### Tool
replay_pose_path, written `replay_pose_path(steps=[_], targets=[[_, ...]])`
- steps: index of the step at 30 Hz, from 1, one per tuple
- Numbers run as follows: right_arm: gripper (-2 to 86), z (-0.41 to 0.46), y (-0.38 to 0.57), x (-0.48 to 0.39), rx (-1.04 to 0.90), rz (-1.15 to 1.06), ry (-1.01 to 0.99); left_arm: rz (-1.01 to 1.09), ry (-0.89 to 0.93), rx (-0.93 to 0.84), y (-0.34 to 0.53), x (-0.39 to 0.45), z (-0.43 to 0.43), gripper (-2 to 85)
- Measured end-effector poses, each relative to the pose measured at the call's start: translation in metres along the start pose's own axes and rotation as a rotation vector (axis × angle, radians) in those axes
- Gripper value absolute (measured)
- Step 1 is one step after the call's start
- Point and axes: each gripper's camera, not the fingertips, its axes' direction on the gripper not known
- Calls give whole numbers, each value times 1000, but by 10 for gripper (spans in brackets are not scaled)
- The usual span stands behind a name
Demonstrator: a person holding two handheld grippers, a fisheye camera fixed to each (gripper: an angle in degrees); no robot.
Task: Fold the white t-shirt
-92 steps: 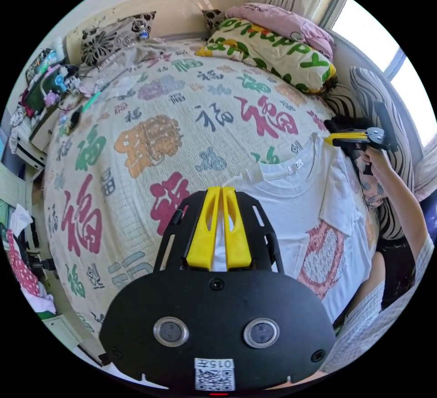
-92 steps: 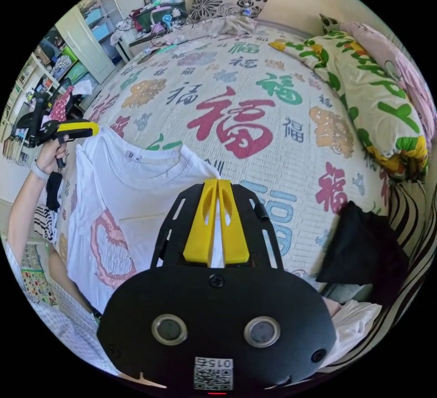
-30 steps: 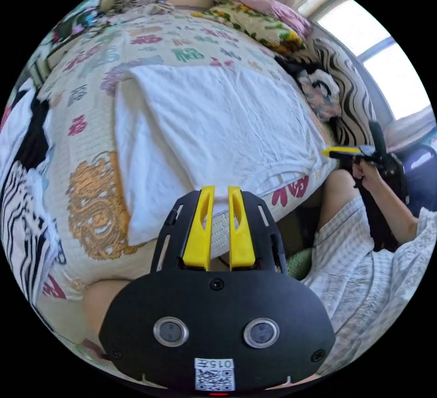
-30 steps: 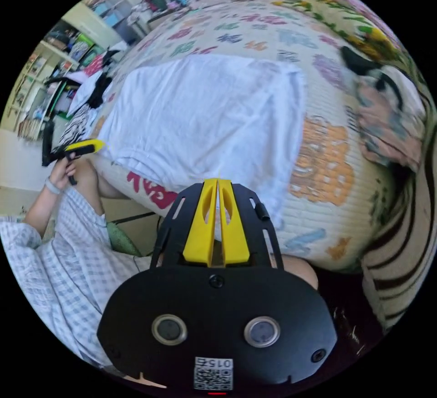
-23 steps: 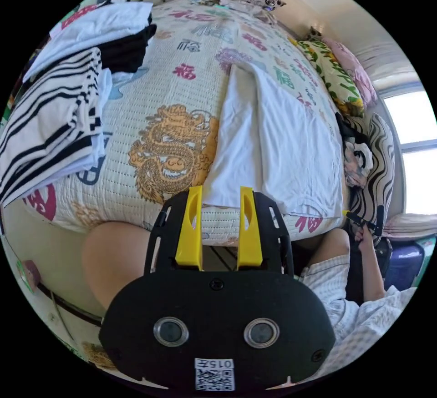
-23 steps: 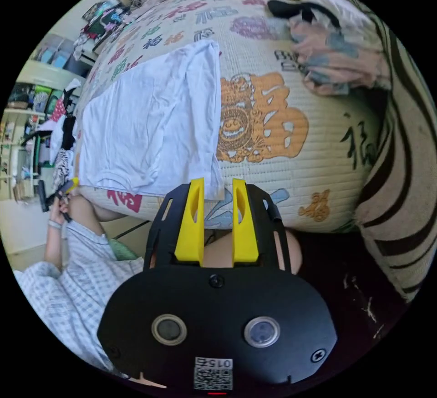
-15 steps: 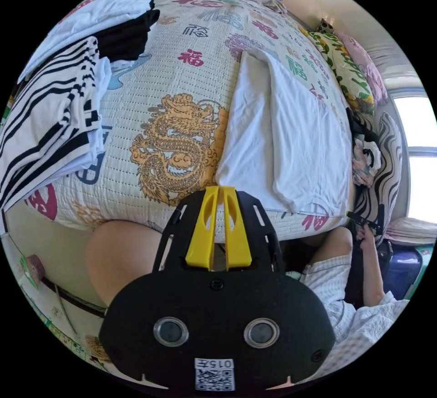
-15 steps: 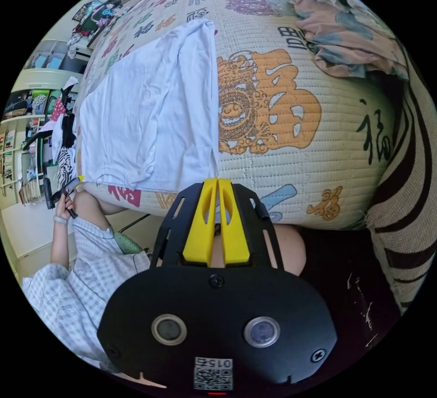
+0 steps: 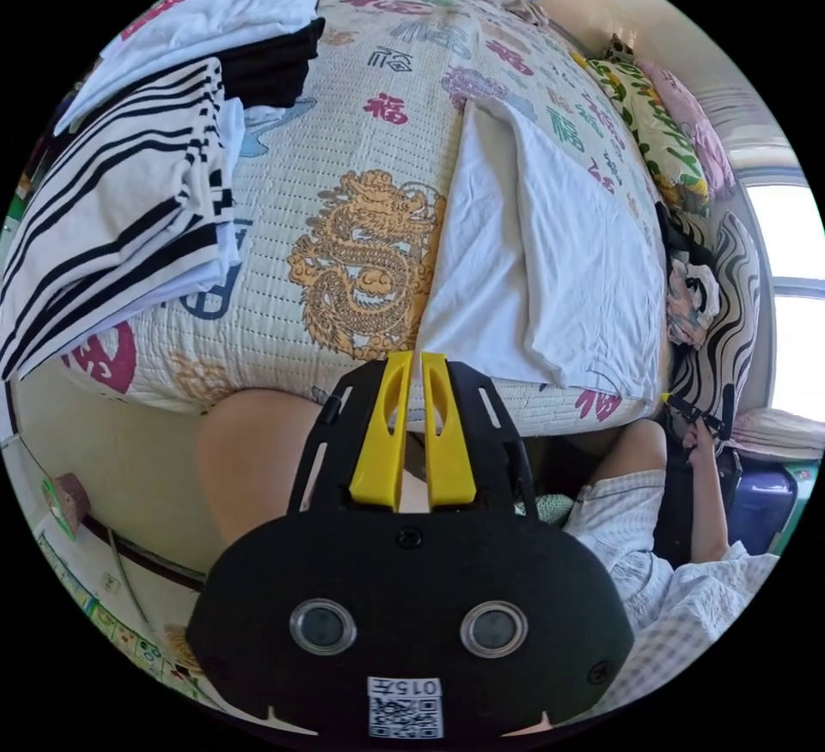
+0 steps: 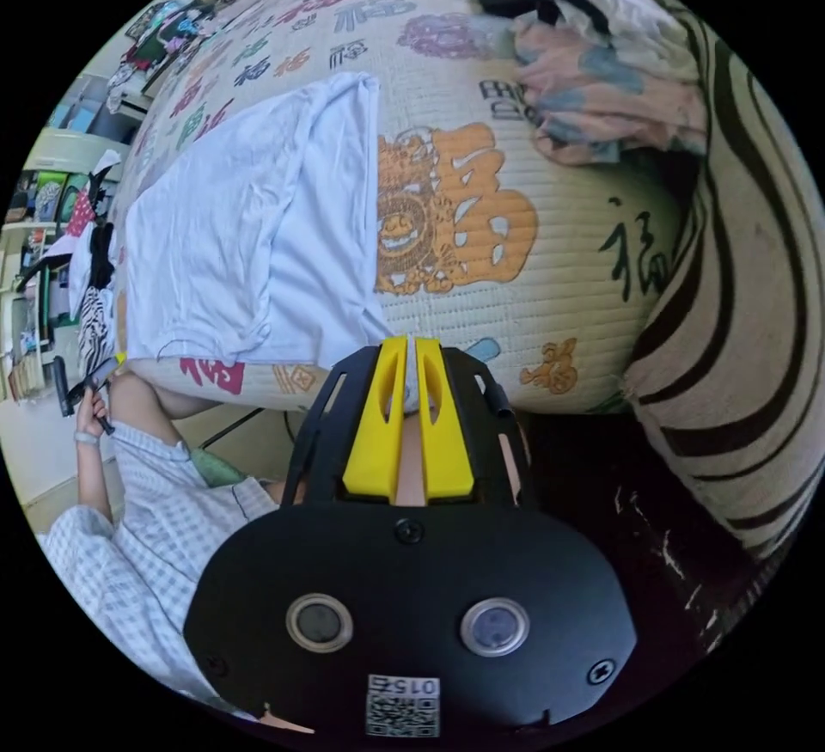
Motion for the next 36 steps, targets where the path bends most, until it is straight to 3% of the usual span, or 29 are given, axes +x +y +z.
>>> replay_pose_path(steps=[5, 10, 15, 17, 22, 25, 33, 36], targets=[[49, -23, -56, -133, 153, -268, -104, -9, 35, 62, 12, -14, -10, 70], [60, -3, -126, -312, 135, -596, -212, 51, 177, -74, -1, -19, 17, 83], [69, 38, -188, -469, 58, -770, -131, 72, 171, -124, -4, -20, 32, 79], [74, 61, -212, -527, 24, -827, -11, 70, 191, -132, -3, -23, 35, 77], [76, 110, -249, -596, -85, -878, 225, 91, 178, -44, 13, -23, 25, 82], [68, 134, -263, -617, -149, -893, 302, 104, 216, -129, 11, -19, 50, 84], [-2, 144, -274, -639, -195, -939, 316, 108, 267, -126, 21, -9, 86, 25], [-8, 129, -277, -642, -157, -929, 254, 118, 292, -26, 39, -6, 77, 3]])
